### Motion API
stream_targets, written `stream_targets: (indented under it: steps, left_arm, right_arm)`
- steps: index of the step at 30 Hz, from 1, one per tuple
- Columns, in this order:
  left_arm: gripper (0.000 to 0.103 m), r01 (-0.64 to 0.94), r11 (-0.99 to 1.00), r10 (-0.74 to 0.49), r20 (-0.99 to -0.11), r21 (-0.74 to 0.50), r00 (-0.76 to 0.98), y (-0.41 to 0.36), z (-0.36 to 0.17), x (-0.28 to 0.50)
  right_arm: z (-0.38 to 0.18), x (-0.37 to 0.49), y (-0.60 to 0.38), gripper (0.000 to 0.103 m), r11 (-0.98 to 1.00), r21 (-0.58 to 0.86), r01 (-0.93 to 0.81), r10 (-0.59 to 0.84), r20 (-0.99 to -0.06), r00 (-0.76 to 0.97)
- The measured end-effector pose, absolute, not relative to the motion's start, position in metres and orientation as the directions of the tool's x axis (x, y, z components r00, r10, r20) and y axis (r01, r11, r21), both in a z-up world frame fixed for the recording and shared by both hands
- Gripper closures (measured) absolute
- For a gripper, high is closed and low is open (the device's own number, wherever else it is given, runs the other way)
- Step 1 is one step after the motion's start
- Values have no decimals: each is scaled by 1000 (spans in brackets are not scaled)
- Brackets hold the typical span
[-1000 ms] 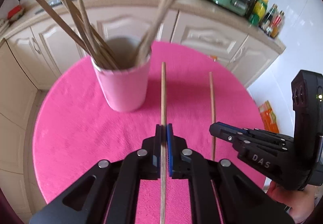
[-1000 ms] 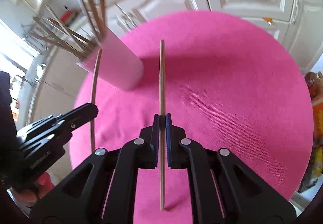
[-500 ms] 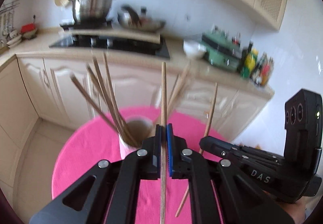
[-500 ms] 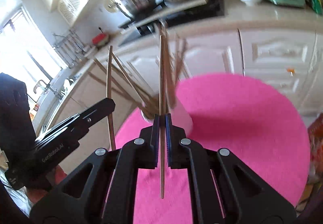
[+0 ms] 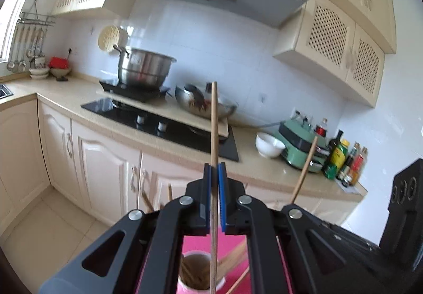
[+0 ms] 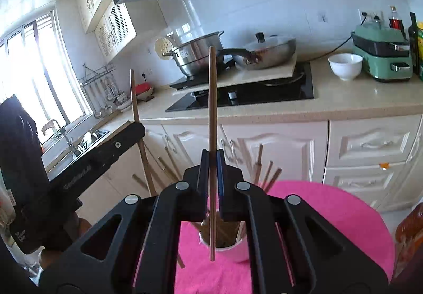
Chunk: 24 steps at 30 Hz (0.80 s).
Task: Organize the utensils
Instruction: 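Lower both held chopsticks into the pink cup, then open both grippers and pull them back from the cup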
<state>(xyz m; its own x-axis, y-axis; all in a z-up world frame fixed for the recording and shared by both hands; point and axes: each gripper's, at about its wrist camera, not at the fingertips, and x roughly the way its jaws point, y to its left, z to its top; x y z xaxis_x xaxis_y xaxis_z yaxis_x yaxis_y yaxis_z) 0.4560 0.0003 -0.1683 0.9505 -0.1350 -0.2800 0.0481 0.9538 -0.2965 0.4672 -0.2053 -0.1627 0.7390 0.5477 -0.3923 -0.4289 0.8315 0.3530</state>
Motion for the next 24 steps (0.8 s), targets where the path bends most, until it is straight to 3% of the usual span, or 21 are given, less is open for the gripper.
stream_targets:
  steps: [9, 24]
  left_arm:
    - [98, 26, 957, -86, -195, -288, 977, 1, -192, 478]
    - [98, 25, 972, -88, -263, -233, 961, -18, -249, 475]
  right_arm:
    - [-189, 480, -196, 97, 844, 302, -443, 532, -372, 761]
    - [-228, 467, -193, 97, 849, 263, -459, 529, -413, 741]
